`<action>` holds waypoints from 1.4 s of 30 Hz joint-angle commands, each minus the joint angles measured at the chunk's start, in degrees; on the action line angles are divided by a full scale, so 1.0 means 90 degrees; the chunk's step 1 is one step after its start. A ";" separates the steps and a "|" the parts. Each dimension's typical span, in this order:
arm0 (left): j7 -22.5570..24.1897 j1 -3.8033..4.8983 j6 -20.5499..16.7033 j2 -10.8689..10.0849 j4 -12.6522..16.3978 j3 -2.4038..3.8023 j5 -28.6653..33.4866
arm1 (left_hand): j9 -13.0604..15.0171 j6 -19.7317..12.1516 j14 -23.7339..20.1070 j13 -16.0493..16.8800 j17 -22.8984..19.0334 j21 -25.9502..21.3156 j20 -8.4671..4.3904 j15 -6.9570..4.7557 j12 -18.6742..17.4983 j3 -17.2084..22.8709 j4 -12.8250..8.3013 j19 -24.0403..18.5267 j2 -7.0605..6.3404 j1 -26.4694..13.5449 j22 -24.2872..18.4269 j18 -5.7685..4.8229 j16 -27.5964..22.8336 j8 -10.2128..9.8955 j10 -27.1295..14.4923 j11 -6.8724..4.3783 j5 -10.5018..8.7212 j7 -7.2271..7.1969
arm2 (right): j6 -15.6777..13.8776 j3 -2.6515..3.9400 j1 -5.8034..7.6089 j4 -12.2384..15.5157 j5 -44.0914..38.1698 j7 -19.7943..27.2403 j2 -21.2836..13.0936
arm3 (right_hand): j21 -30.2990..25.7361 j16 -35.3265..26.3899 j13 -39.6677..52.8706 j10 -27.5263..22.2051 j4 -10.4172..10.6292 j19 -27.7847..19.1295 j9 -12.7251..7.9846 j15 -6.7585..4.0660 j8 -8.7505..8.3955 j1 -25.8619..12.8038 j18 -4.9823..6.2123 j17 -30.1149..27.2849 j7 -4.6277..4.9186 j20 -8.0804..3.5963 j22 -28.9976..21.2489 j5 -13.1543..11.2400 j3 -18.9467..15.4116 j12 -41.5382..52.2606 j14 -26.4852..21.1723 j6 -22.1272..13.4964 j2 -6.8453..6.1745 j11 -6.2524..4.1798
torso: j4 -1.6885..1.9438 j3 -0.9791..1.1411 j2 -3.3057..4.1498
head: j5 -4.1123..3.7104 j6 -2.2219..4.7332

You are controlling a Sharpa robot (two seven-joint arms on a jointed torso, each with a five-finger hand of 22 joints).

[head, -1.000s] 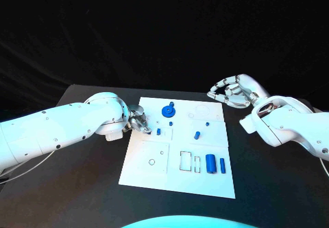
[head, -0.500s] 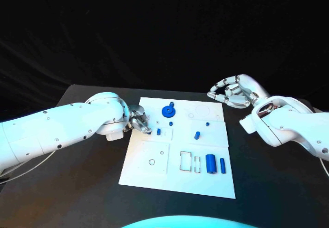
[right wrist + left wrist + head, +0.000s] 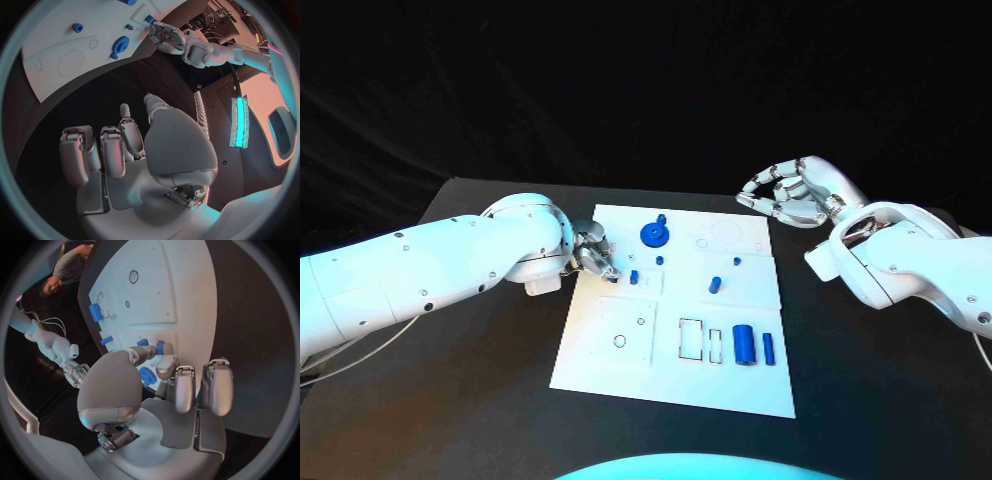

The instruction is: Assemble the parts on the task board

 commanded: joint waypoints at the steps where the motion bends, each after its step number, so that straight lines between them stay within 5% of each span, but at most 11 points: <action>1: -0.0037 -0.0020 0.0140 0.0032 0.0001 -0.0012 0.0004 | -0.0013 0.0087 0.0663 0.0010 0.1674 0.0043 -0.0009 -0.0058 0.0036 -0.0063 0.0025 0.0050 0.0019 -0.0086 0.0759 -0.0004 0.0041 -0.0024 0.0057 -0.0011 0.0024 -0.0029 | 0.0062 0.0000 -0.0003 0.0002 -0.0025 0.0056 0.0003 | -0.0034 -0.0038 0.0185 -0.0008 0.0002 0.0449 0.0009 -0.0050 0.0035 -0.0012 0.0048 0.1021 -0.0025 -0.0059 0.1451 0.0037 -0.0016 -0.0014 0.0500 -0.0042 0.0040 -0.0046 | 0.0002 0.0000 0.0000 | -0.0002 0.0000; 25: -0.0063 -0.0019 0.0119 0.0140 -0.0144 -0.0010 0.0010 | -0.0236 0.0221 0.0663 0.0109 0.1674 0.0089 -0.0038 -0.0073 0.0087 -0.0751 0.0423 0.0137 0.0020 -0.0372 0.0868 -0.0030 0.0041 -0.0022 0.0123 -0.0023 0.0012 -0.0042 | 0.0067 0.0000 -0.0003 0.0018 -0.0019 0.0060 -0.0002 | -0.0045 -0.0042 0.0181 -0.0011 0.0011 0.0443 0.0013 -0.0050 0.0041 -0.0074 0.0050 0.1015 -0.0025 -0.0060 0.1444 0.0038 -0.0040 -0.0019 0.0498 -0.0045 0.0043 -0.0045 | -0.0007 -0.0007 0.0007 | -0.0012 0.0006; 42: -0.0050 -0.0021 0.0039 0.0101 -0.0165 -0.0009 0.0032 | -0.0330 0.0257 0.0663 0.0152 0.1674 0.0107 -0.0046 -0.0073 0.0107 -0.1116 0.0442 0.0171 0.0023 -0.0549 0.0911 -0.0041 0.0041 -0.0026 0.0151 -0.0023 0.0018 -0.0044 | 0.0079 -0.0001 -0.0003 0.0024 -0.0019 0.0067 -0.0015 | -0.0047 -0.0042 0.0184 -0.0008 0.0013 0.0442 0.0016 -0.0051 0.0047 -0.0116 0.0051 0.1017 -0.0027 -0.0061 0.1443 0.0038 -0.0056 -0.0016 0.0499 -0.0043 0.0049 -0.0045 | -0.0008 -0.0008 0.0007 | -0.0021 0.0005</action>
